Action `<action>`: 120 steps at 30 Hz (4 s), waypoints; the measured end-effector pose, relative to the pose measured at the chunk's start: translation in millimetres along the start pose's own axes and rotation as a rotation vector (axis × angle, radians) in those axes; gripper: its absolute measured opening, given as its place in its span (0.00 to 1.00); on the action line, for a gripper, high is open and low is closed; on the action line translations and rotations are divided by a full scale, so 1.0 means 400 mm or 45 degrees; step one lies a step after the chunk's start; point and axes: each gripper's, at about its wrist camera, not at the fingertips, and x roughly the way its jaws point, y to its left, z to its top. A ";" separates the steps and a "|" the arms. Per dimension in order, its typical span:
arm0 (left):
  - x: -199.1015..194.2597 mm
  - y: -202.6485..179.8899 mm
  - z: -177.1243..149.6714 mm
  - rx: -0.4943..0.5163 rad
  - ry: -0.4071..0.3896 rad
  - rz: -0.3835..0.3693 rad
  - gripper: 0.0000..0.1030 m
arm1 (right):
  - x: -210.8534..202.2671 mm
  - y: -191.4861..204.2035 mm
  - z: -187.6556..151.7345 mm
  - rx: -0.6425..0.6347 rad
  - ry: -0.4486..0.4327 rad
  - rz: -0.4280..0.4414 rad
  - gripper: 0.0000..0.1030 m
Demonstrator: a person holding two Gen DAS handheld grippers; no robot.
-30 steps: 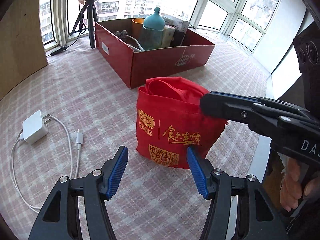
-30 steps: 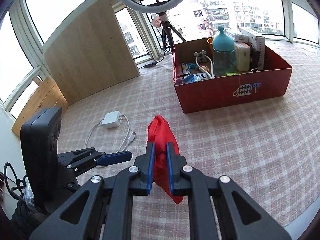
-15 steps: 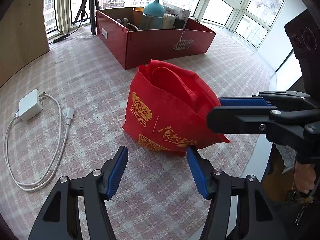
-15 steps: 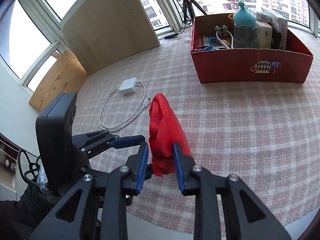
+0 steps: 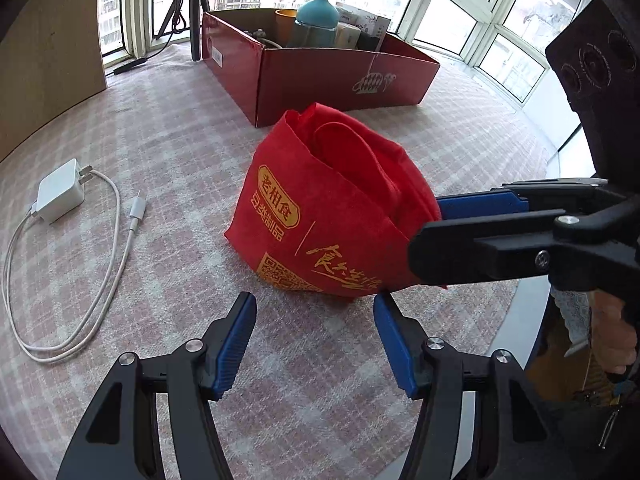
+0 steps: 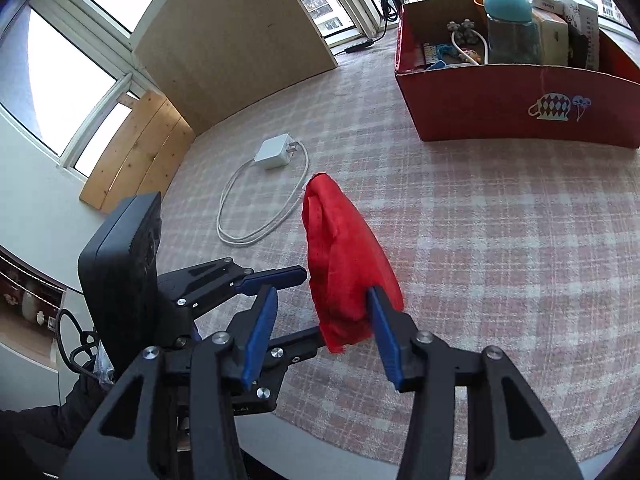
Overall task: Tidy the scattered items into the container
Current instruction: 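Carry the red bag with the right gripper toward the red box, then lower the red bag into the box and open the right gripper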
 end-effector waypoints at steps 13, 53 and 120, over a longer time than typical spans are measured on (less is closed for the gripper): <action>0.005 0.008 0.023 -0.006 -0.008 -0.022 0.56 | 0.003 -0.009 0.018 -0.020 -0.024 -0.112 0.15; 0.111 0.208 0.279 0.006 -0.011 0.058 0.56 | 0.090 -0.065 0.237 0.066 -0.102 -0.140 0.33; -0.118 0.414 0.482 -0.122 -0.247 0.111 0.58 | 0.087 -0.328 0.671 -0.239 0.165 -0.304 0.09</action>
